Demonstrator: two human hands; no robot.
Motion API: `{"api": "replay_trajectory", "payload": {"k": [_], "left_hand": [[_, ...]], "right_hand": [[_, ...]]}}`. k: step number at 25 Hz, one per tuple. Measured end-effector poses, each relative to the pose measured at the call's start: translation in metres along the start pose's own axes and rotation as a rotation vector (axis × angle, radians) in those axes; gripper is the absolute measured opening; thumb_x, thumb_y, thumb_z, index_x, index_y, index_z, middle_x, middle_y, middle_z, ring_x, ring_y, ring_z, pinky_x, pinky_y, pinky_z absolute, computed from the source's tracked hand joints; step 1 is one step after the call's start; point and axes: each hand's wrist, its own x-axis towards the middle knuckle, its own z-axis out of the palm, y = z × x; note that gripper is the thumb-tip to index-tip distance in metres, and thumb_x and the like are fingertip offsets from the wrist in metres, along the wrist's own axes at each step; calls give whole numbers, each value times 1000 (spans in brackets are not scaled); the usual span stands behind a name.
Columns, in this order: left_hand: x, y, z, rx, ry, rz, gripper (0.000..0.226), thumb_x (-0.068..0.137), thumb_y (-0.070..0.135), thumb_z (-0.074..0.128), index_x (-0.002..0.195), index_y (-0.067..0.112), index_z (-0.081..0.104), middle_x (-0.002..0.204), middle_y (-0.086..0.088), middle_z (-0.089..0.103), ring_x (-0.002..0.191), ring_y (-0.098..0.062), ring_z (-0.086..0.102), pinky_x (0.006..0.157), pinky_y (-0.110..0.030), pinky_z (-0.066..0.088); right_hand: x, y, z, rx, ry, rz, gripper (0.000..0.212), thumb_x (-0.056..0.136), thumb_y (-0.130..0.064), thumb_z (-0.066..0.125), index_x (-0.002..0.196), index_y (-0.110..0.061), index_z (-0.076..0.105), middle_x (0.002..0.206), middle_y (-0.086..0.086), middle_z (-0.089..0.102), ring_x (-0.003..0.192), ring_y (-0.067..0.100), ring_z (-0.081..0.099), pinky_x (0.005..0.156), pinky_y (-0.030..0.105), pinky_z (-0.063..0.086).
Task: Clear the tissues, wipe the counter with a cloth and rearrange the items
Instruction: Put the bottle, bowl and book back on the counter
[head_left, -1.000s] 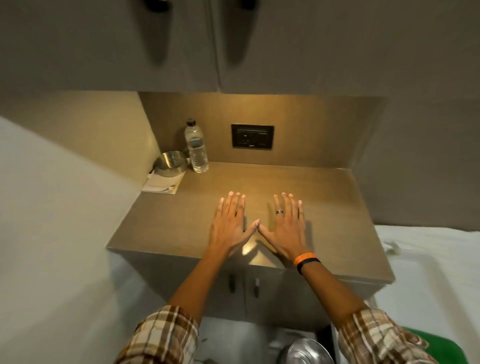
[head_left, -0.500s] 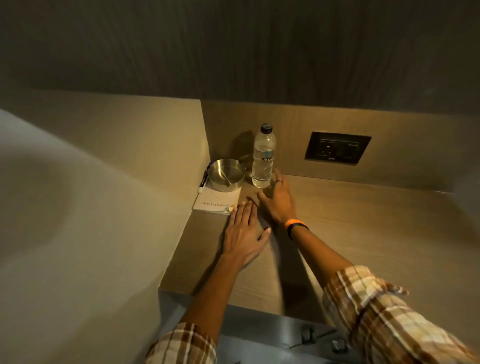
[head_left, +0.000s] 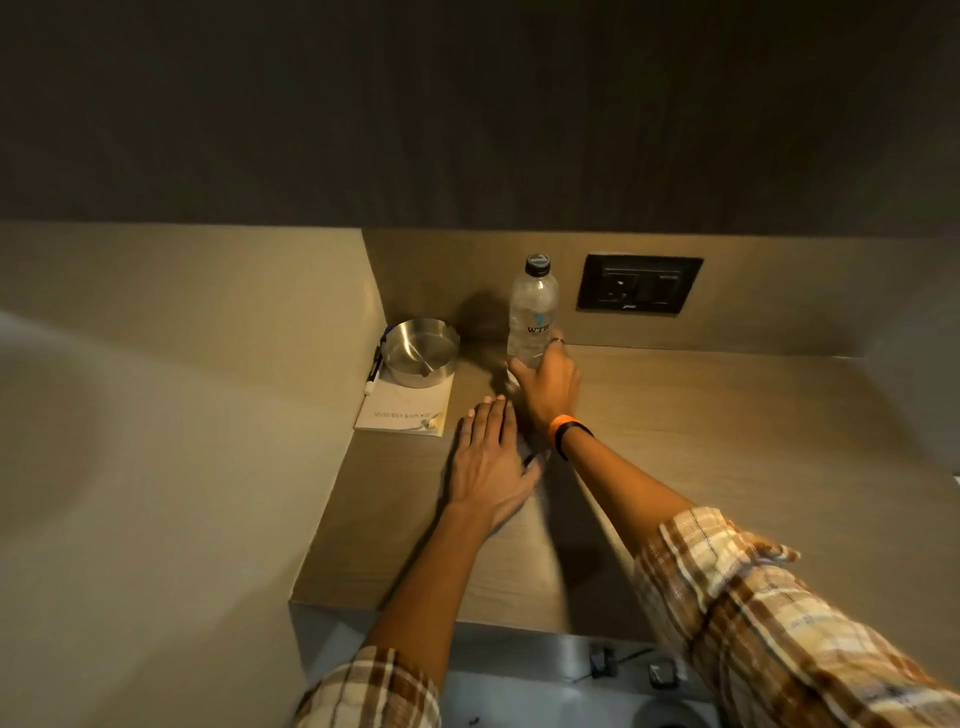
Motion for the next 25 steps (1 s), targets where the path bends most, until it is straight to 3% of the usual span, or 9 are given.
{"api": "replay_trajectory", "payload": {"k": [3, 8, 13, 25], "left_hand": [[0, 52, 3, -101, 7, 37, 90, 93, 72, 18, 160, 13, 4, 169, -8, 4, 156, -21, -4, 127, -42, -1], [0, 154, 16, -169, -57, 109, 90, 94, 70, 21, 160, 12, 3, 169, -6, 0, 155, -18, -10, 127, -41, -3], [-3, 224, 29, -175, -115, 139, 90, 96, 70, 24, 160, 9, 6, 169, -9, 4, 156, -21, -7, 126, -40, -5], [-5, 250, 34, -174, -104, 87, 91, 93, 70, 20, 159, 11, 0, 169, -8, -6, 155, -20, -13, 126, -44, -5]], "right_hand": [[-3, 41, -67, -39, 49, 56, 59, 86, -40, 75, 132, -14, 50, 113, 13, 74, 105, 37, 69, 82, 38, 52], [4, 125, -185, -104, 202, 218, 51, 87, -47, 73, 118, -10, 56, 111, 15, 74, 103, 37, 70, 87, 44, 57], [22, 182, -269, -51, 253, 310, 55, 87, -42, 75, 123, -5, 56, 114, 16, 74, 108, 39, 70, 92, 47, 56], [53, 220, -301, -2, 171, 279, 52, 90, -37, 73, 127, -3, 60, 120, 16, 72, 114, 36, 67, 96, 49, 55]]}}
